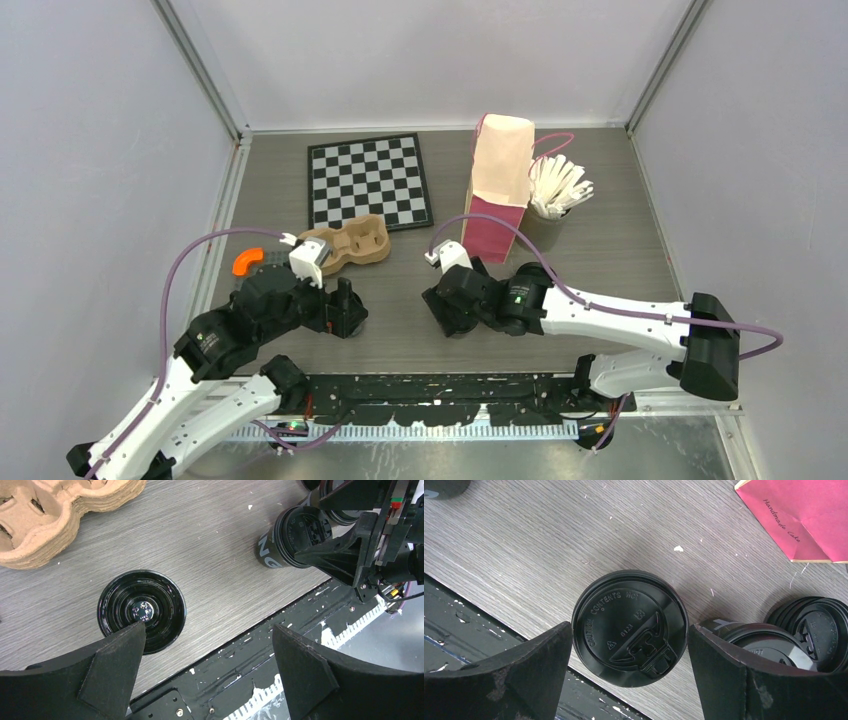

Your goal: Pack the takeout coffee

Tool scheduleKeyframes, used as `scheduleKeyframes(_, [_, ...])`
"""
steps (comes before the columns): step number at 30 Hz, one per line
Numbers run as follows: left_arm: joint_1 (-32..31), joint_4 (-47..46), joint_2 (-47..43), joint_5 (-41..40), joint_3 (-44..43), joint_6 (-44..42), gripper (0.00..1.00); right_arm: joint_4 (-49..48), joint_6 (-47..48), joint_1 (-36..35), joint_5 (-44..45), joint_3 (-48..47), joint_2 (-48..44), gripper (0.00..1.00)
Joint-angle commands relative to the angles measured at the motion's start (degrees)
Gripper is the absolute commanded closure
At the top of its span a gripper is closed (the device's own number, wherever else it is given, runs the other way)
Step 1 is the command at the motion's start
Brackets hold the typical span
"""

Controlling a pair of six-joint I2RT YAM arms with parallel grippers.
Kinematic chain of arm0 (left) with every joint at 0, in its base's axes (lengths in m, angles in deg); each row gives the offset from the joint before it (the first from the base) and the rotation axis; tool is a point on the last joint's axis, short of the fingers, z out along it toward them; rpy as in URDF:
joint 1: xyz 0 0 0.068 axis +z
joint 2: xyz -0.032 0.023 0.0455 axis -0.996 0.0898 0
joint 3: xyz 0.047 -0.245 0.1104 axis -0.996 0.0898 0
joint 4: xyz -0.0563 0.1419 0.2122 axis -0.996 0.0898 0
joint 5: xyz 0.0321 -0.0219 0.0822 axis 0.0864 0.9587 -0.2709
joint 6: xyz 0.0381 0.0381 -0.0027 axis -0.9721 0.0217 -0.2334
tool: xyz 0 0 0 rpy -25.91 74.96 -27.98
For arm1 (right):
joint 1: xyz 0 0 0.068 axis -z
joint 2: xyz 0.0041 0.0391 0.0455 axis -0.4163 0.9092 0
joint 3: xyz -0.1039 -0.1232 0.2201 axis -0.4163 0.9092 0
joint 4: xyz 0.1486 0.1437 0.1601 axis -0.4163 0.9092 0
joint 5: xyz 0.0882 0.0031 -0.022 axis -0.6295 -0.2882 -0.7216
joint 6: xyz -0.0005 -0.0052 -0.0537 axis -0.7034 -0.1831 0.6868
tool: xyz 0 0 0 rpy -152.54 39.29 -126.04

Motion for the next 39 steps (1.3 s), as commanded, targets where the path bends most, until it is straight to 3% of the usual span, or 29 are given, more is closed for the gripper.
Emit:
scheduleKeyframes(1, [0.2, -1.7, -0.6, -1.1, -0.2, -0.6, 0.00, -2.2, 0.6, 0.0, 0.0, -1.8, -0.1, 0.12])
scheduleKeyframes(17, [0.2, -1.7, -0.2, -1.7, -0.1, -0.4, 0.00, -2.4, 0.4, 1.2, -0.6, -1.3, 1.5, 0.11])
scheduleKeyframes(28, [0.2, -1.7, -0.1, -2.1, -0.1, -0.4, 0.00, -2.3, -0.4, 2.1, -0.6, -1.0, -1.9, 0.24])
scheduleKeyframes(39, [0.2, -1.3, 0.7, -2.1, -0.1, -0.3, 0.00, 13.1, -9.2, 4.0, 1.4, -9.6, -8.2, 0.26])
